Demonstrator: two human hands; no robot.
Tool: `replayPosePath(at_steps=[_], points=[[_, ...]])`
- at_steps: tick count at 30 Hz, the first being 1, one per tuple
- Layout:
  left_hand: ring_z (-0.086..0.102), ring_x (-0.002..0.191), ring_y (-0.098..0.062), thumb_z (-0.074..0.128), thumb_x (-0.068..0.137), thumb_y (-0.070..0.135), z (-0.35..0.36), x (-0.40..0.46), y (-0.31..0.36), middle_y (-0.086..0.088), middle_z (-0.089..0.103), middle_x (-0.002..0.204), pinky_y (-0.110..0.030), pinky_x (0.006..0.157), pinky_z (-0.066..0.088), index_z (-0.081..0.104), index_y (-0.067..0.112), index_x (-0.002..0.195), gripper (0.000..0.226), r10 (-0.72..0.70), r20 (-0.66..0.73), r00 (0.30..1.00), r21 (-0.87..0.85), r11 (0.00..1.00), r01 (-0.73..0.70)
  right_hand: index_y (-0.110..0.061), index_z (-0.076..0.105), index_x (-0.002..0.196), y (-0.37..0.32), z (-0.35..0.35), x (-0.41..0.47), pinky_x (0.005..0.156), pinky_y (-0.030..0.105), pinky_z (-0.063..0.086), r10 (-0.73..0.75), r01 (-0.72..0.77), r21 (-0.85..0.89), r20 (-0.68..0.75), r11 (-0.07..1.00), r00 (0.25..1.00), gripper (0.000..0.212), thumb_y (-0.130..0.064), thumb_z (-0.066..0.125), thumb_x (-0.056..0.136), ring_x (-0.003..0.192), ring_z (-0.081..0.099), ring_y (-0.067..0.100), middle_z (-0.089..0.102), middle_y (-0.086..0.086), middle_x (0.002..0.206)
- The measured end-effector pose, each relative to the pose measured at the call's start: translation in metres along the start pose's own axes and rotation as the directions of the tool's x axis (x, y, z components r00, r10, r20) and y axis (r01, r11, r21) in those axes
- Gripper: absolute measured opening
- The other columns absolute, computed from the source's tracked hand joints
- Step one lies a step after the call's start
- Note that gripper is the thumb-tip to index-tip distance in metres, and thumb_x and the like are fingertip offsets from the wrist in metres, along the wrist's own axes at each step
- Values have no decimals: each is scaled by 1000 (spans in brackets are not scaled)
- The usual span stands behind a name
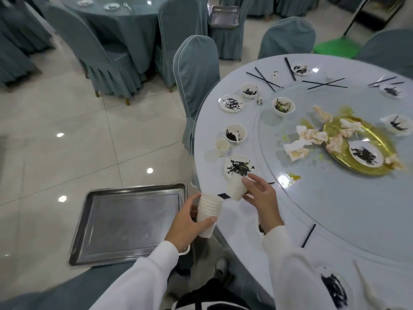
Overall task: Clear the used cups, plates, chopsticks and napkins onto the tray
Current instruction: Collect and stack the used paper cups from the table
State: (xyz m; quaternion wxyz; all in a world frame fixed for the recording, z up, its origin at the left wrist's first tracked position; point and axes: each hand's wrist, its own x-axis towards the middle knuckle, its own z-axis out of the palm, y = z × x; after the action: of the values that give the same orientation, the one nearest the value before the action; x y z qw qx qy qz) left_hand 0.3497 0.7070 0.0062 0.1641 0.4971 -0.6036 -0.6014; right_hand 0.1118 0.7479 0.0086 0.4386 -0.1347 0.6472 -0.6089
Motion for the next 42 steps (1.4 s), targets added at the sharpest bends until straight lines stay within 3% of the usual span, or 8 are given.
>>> replayPosePath(at_steps=[3, 6, 11, 15, 21, 26, 34, 42], points=[[65, 108, -8, 91, 80, 32, -12, -13, -13, 14, 67, 122, -16, 81, 56, 51, 41, 142, 74, 49, -1, 999, 27, 998, -49, -21, 73, 126, 7, 23, -25, 78, 26, 62, 5, -7, 41, 40, 999, 999, 34, -25, 79, 93, 93, 75, 14, 80, -1, 110], [64, 108, -3, 91, 77, 36, -27, -30, -27, 23, 65, 121, -25, 87, 58, 51, 50, 137, 73, 71, -16, 997, 40, 997, -70, -20, 70, 133, 13, 42, -50, 81, 27, 61, -1, 1, 1, 105, 1000, 994, 38, -23, 75, 96, 100, 75, 12, 78, -3, 117], [61, 107, 1, 87, 70, 53, -49, -62, -44, 32, 59, 121, -17, 81, 52, 46, 68, 129, 74, 74, -45, 996, 20, 997, -73, -18, 69, 135, 26, 65, -86, 95, 32, 60, 21, -15, -43, 154, 999, 988, 38, -23, 73, 97, 113, 73, 18, 76, 1, 125], [59, 104, 9, 87, 71, 52, -68, -90, -61, 32, 60, 120, -13, 77, 50, 45, 78, 121, 71, 82, -61, 995, 14, 997, -82, -16, 70, 133, 43, 87, -114, 110, 44, 53, 44, -32, -65, 187, 997, 981, 36, -22, 71, 98, 124, 68, 27, 75, 5, 128], [61, 107, 1, 90, 79, 38, -92, -116, -76, 27, 62, 121, -13, 79, 51, 49, 58, 133, 71, 99, -77, 992, -17, 995, -101, -20, 74, 128, 60, 118, -145, 114, 49, 49, 53, -13, -147, 272, 989, 961, 32, -20, 75, 95, 129, 65, 28, 75, 3, 128], [63, 111, -9, 91, 80, 33, -106, -124, -78, 13, 65, 126, -26, 90, 56, 52, 39, 146, 77, 124, -86, 989, -33, 991, -127, -21, 73, 131, 62, 132, -161, 116, 53, 47, 55, 18, -200, 350, 980, 935, 67, -47, 86, 71, 129, 64, 20, 73, -2, 132], [63, 108, -10, 90, 78, 38, -112, -127, -73, 12, 65, 123, -29, 90, 59, 51, 46, 146, 79, 167, -118, 979, -61, 983, -175, -25, 77, 124, 62, 141, -170, 117, 62, 42, 52, 38, -213, 398, 976, 916, 58, -50, 85, 71, 131, 62, 29, 75, 1, 127], [65, 106, -13, 92, 76, 38, -107, -117, -67, 10, 66, 120, -23, 85, 60, 52, 50, 144, 80, 207, -91, 974, -81, 973, -214, -23, 76, 127, 57, 128, -167, 112, 44, 51, 60, 5, -163, 392, 987, 918, 58, -42, 86, 73, 126, 67, 22, 75, 1, 129]])
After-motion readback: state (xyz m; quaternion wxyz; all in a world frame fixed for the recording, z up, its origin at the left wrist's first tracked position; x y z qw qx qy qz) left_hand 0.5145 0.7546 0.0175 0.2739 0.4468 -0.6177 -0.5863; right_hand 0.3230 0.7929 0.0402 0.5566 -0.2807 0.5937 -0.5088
